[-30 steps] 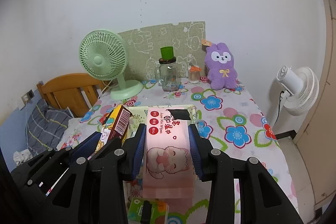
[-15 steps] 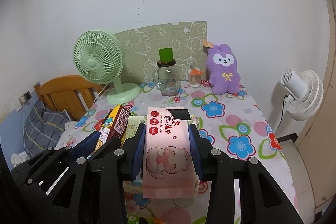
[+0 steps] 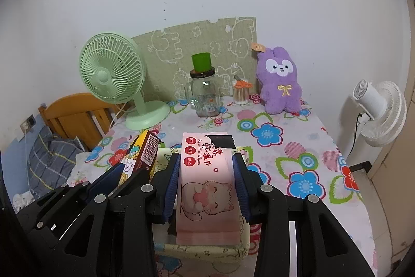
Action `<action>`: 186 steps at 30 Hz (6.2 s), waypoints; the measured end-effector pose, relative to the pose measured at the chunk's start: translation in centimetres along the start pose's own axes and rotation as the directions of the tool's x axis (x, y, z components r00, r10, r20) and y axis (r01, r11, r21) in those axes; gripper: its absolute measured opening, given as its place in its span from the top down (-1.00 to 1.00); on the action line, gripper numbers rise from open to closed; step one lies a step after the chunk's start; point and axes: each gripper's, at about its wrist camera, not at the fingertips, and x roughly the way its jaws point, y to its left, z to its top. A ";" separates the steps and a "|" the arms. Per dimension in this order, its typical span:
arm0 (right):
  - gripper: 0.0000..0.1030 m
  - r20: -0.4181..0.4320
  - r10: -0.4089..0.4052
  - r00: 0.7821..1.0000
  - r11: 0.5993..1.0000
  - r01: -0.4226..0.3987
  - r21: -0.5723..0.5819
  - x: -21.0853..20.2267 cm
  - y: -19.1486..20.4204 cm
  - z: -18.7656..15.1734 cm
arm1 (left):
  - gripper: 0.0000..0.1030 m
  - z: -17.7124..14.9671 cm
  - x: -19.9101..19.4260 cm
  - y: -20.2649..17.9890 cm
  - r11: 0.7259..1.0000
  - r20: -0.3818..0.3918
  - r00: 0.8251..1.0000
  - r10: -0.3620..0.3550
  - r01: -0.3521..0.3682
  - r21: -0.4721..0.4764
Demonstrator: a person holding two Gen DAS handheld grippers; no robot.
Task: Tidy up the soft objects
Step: 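Lift the yellow pack into the box with the left tool while the right tool carries the pink pack over, then open the right tool to drop the pink pack in while the left tool withdraws, then grasp the green tissue pack with the right tool while the left tool approaches the white rolled item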
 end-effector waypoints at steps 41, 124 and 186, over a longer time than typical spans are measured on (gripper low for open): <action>0.16 -0.082 0.091 0.992 0.996 -0.093 -0.014 5.4 0.9 -2.8 | -0.28 -3.4 3.2 1.4 0.999 -0.132 0.991 0.029 -0.032 -0.019; -0.93 0.025 -0.028 0.999 0.998 0.030 -0.061 -9.2 2.5 -10.0 | -0.99 -10.0 -8.8 0.5 1.000 -0.048 0.999 0.005 -0.005 0.000; -0.45 -0.285 -0.026 0.958 0.999 0.016 -0.038 -0.1 4.0 -17.1 | -0.63 -16.4 -2.7 3.3 0.998 -0.283 0.957 0.069 -0.068 0.015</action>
